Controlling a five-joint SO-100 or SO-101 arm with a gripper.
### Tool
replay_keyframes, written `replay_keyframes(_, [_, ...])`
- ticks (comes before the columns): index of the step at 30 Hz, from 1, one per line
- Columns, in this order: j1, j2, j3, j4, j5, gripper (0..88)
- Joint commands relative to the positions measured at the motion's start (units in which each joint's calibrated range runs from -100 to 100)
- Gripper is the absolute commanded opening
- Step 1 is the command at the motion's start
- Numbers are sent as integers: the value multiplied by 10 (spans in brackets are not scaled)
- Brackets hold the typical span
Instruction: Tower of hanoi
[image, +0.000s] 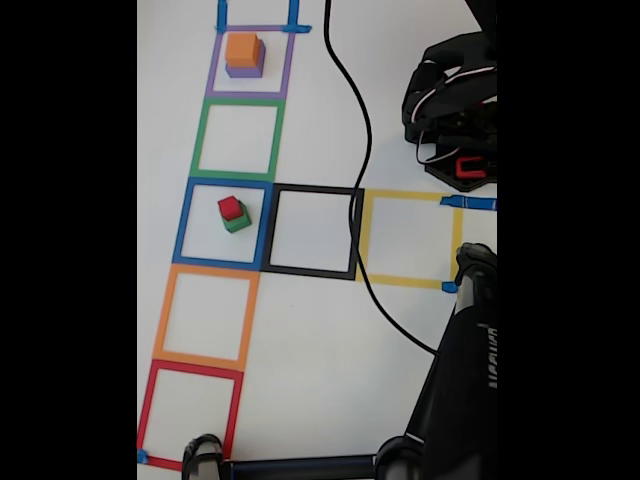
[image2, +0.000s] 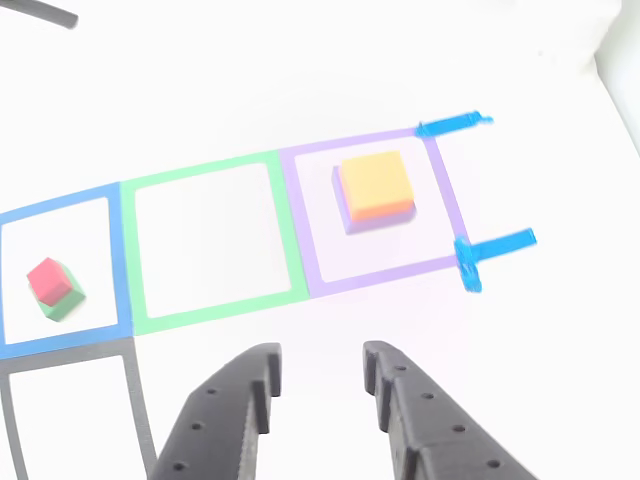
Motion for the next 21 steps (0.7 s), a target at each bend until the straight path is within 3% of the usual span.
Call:
replay_keyframes(1, [62,-68,141,-66,0,166])
replay_keyframes(9, [88,-140,398,-273,0,285])
replay_keyframes(21, [109,-30,701,-794,0,354])
